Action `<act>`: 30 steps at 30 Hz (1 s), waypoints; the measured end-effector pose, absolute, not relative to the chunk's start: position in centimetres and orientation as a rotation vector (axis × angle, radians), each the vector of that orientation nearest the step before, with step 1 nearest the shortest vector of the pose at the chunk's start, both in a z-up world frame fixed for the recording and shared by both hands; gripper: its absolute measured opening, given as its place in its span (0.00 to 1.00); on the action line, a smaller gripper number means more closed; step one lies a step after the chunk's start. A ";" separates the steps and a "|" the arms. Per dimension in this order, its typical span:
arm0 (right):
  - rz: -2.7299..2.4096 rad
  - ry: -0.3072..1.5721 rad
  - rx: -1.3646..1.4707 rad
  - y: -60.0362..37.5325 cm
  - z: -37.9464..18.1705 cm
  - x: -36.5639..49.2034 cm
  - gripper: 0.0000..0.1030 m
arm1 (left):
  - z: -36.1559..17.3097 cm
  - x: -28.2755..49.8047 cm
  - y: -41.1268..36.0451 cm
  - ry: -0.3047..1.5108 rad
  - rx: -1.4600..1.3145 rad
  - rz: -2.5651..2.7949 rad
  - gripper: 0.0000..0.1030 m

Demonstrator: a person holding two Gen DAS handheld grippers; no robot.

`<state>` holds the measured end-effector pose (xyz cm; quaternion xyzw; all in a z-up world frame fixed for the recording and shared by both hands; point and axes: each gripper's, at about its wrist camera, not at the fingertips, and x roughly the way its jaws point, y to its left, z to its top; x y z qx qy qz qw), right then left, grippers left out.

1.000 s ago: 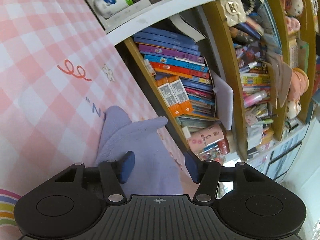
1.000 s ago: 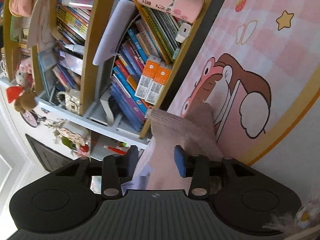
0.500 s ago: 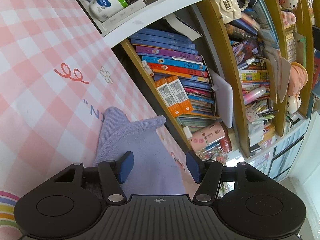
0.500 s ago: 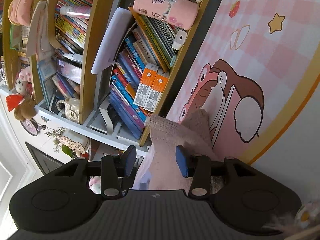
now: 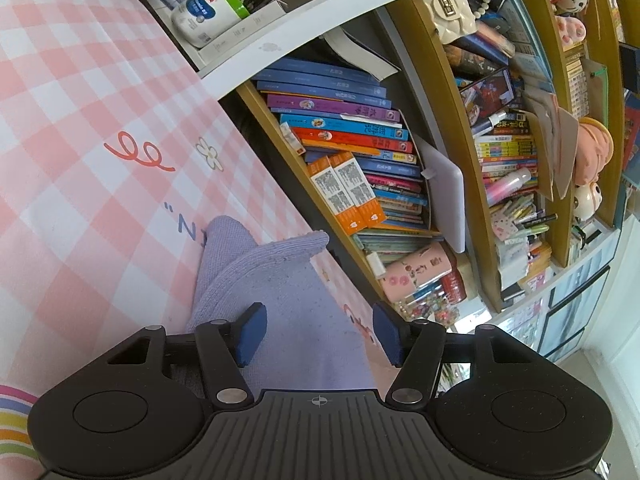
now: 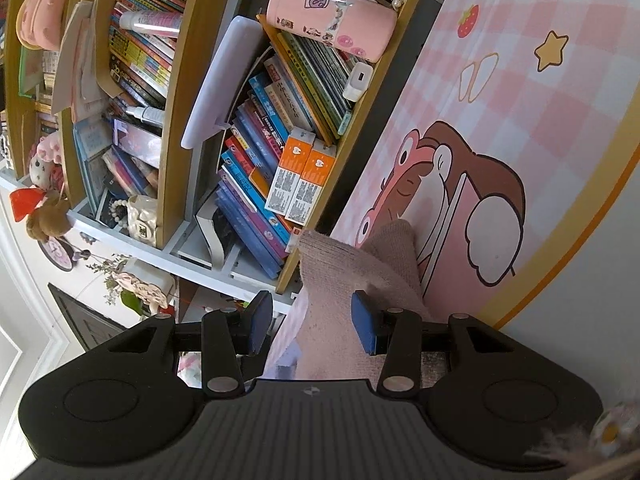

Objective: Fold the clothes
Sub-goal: 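Open both grippers and release the folded sweater edges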

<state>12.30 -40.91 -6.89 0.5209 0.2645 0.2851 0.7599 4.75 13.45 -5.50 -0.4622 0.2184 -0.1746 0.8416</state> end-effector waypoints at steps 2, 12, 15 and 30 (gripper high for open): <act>0.616 0.574 1.131 -41.0 -6.8 12.3 0.41 | -5.5 4.8 13.5 0.461 -0.977 -0.370 0.59; 0.559 0.517 1.100 -41.8 -6.1 11.7 0.52 | -4.6 3.7 13.8 0.381 -0.933 -0.279 0.64; 0.561 0.519 1.078 -41.7 -5.9 11.7 0.53 | -4.2 3.3 13.7 0.344 -0.909 -0.270 0.69; 0.556 0.516 1.014 -41.4 -5.3 11.6 0.54 | -3.3 3.5 12.8 0.372 -0.816 -0.240 0.77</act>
